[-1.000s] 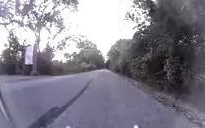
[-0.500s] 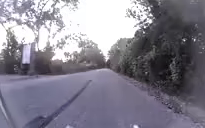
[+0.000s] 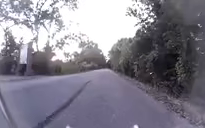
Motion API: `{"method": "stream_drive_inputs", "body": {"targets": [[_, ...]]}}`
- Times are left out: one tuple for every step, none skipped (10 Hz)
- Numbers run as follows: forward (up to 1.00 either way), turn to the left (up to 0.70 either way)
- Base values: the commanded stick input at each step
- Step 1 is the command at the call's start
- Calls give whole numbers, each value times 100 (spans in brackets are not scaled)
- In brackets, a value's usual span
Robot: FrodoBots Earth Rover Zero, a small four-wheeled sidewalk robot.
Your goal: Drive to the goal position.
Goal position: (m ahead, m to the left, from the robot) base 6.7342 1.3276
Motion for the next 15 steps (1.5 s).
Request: {"method": "stream_drive_inputs", "body": {"targets": [[70, 0], [70, 0], [70, 0], [70, 0], [70, 0], [70, 0], [70, 0], [70, 0], [70, 1], [70, 0], [70, 0], [70, 0], [70, 0], [70, 0], [70, 0]]}}
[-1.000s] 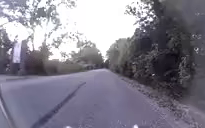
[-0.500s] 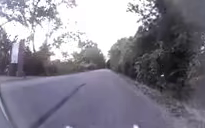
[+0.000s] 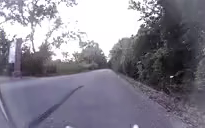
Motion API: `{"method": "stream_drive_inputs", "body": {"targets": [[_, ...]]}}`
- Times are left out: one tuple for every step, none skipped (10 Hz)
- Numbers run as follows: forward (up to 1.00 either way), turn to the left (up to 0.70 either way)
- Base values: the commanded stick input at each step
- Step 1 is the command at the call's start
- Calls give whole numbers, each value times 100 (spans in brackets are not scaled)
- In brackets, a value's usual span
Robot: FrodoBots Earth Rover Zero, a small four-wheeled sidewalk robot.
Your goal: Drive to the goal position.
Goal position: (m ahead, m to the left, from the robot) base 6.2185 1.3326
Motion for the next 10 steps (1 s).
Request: {"method": "stream_drive_inputs", "body": {"targets": [[70, 0], [70, 0], [70, 0], [70, 0], [70, 3], [70, 5], [70, 0], [70, 0], [70, 0], [70, 0]]}}
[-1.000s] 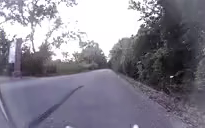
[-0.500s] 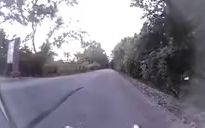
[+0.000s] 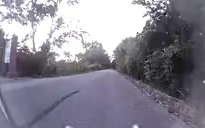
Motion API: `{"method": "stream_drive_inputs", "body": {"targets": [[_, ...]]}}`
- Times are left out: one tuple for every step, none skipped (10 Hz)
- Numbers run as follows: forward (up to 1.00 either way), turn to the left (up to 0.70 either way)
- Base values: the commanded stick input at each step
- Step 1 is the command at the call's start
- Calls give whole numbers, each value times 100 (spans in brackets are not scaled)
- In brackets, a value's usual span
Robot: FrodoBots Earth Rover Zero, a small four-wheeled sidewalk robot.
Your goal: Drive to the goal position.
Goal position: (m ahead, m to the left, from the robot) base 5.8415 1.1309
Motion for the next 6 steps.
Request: {"method": "stream_drive_inputs", "body": {"targets": [[70, 0], [70, 0], [70, 0], [70, 0], [70, 0], [70, 0]]}}
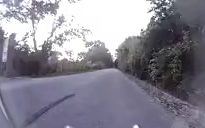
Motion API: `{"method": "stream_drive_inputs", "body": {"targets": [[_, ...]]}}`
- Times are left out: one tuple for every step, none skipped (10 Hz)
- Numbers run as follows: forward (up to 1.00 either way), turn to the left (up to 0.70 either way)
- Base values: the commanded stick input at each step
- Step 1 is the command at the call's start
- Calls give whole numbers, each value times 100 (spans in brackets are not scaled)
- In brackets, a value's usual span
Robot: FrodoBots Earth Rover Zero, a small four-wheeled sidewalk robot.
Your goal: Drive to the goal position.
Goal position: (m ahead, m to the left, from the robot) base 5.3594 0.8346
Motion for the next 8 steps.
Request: {"method": "stream_drive_inputs", "body": {"targets": [[70, 0], [70, 0], [70, 0], [70, 0], [70, 0], [70, 0], [70, 0], [70, 0]]}}
